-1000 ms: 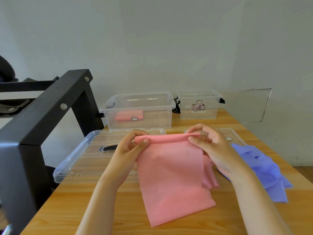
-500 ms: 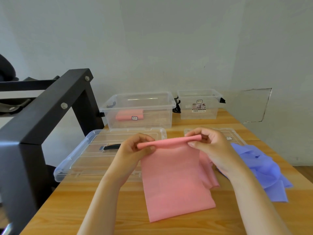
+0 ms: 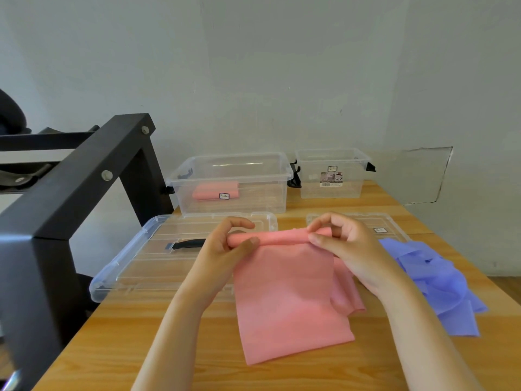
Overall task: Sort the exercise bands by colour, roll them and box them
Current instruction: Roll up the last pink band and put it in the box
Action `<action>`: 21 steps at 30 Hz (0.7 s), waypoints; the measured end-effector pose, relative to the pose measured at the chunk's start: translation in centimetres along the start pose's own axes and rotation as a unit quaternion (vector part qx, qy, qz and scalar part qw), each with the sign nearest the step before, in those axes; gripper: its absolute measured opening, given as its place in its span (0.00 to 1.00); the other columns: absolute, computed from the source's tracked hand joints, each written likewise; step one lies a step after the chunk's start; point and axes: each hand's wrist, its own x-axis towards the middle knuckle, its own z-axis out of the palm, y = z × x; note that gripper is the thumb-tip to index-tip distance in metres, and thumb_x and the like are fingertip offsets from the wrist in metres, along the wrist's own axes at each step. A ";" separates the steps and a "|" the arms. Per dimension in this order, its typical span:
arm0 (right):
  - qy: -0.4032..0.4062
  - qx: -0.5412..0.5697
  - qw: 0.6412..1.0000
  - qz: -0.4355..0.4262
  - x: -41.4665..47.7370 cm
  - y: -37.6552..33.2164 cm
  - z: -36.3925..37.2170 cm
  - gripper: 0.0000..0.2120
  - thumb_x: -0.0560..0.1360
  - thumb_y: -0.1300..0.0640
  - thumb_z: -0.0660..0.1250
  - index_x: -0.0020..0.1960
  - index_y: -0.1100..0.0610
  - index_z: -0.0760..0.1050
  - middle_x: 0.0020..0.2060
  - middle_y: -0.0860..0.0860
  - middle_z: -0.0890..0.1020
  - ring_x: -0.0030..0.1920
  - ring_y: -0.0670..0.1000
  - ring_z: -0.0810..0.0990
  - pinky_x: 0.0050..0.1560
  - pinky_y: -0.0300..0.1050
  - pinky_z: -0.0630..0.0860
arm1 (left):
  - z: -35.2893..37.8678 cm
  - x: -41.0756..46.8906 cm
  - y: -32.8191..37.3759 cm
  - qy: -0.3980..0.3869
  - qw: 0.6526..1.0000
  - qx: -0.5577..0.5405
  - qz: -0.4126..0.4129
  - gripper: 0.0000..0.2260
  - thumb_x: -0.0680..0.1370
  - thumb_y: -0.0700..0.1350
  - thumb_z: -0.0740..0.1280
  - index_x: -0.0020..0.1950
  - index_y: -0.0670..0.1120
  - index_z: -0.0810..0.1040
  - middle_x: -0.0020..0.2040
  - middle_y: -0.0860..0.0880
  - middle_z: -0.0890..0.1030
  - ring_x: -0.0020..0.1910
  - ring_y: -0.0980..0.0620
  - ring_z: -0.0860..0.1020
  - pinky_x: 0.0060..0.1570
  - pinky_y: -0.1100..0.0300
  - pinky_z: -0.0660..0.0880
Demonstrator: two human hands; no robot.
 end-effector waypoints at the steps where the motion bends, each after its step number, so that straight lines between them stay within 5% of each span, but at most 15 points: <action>1: 0.001 -0.004 1.000 0.004 0.0 0.1 0.1 0.06 0.75 0.63 0.69 0.46 0.53 0.80 0.40 0.51 0.84 0.41 0.45 0.81 0.45 0.38 0.74 | 0.1 0.0 0.0 0.005 1.000 -0.004 -0.006 0.08 0.78 0.40 0.69 0.55 0.48 0.76 0.38 0.54 0.78 0.34 0.59 0.76 0.32 0.68 0.72; 5: 0.000 0.002 1.000 0.021 0.2 0.4 0.3 0.10 0.77 0.63 0.67 0.54 0.51 0.79 0.41 0.48 0.84 0.43 0.43 0.82 0.48 0.39 0.74 | 0.4 0.0 0.0 0.013 1.000 -0.006 -0.010 0.08 0.78 0.40 0.68 0.57 0.47 0.76 0.44 0.50 0.78 0.37 0.61 0.76 0.35 0.70 0.72; 13: 0.013 -0.023 1.000 0.016 0.3 0.6 0.2 0.09 0.77 0.61 0.67 0.50 0.49 0.82 0.50 0.49 0.84 0.51 0.50 0.82 0.56 0.48 0.75 | 0.7 -0.1 0.0 0.003 0.999 0.031 0.011 0.04 0.79 0.41 0.67 0.53 0.46 0.76 0.44 0.53 0.77 0.37 0.62 0.73 0.36 0.72 0.69; 21: 0.029 -0.022 0.999 0.012 0.2 0.4 0.1 0.08 0.76 0.60 0.69 0.47 0.48 0.83 0.48 0.49 0.85 0.45 0.43 0.81 0.47 0.37 0.75 | 0.2 0.0 0.4 0.007 1.000 0.024 0.013 0.04 0.78 0.42 0.68 0.49 0.42 0.80 0.38 0.52 0.81 0.35 0.59 0.77 0.34 0.69 0.72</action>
